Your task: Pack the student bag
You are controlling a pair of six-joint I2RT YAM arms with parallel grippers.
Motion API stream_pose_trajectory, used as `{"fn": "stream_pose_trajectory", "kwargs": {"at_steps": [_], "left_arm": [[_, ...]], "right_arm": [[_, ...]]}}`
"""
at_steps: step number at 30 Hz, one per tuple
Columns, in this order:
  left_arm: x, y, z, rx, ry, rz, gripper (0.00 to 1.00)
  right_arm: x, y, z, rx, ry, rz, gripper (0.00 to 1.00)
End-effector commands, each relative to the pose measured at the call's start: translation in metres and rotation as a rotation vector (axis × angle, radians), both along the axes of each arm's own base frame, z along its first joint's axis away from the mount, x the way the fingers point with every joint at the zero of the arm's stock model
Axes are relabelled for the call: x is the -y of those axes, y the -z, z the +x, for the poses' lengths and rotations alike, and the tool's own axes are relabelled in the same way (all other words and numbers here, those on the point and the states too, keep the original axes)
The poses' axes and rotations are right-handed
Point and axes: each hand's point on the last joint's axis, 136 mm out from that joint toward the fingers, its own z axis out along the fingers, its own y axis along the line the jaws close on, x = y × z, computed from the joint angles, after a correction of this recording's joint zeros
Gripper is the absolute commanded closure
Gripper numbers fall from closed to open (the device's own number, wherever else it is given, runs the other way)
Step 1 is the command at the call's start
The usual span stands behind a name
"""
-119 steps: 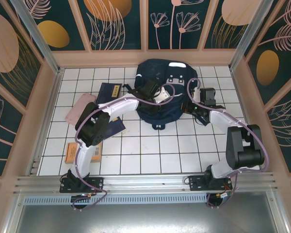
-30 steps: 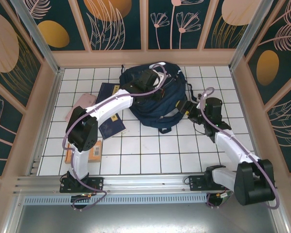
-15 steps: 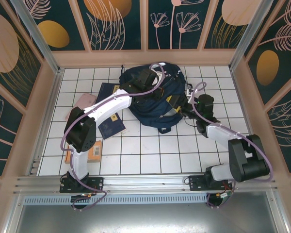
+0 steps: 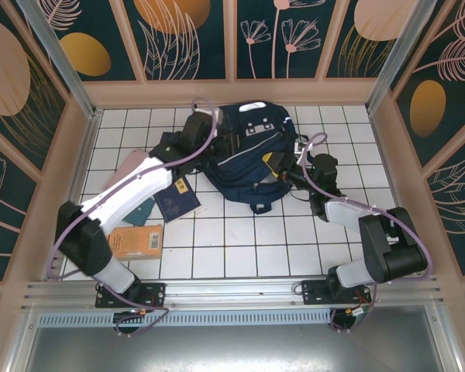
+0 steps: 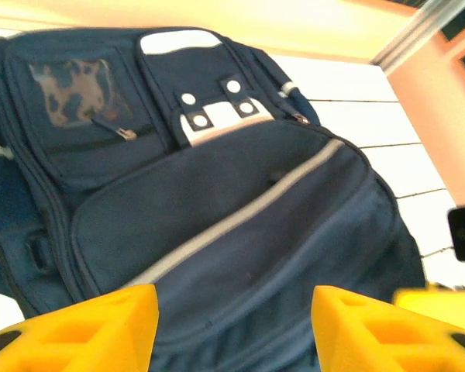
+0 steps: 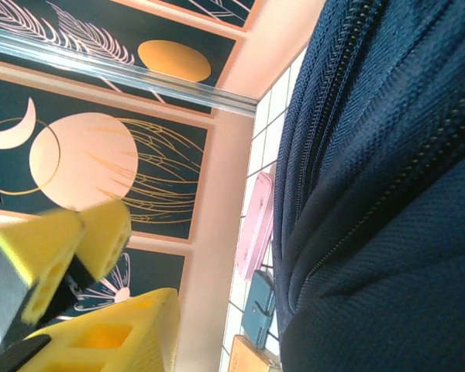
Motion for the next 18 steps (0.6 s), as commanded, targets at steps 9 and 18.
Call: {"fn": "stream_pose_trajectory", "kwargs": {"at_steps": [9,18], "left_arm": [[0.061,0.045,-0.076,-0.123,0.246,-0.231,0.60],[0.063,0.095,-0.070,-0.210,0.172,-0.151,0.68]], "right_arm": [[-0.027,-0.068,-0.003,0.173,-0.090,0.098,0.64],[-0.032,-0.066,-0.006,0.152,-0.101,0.102,0.65]]}}
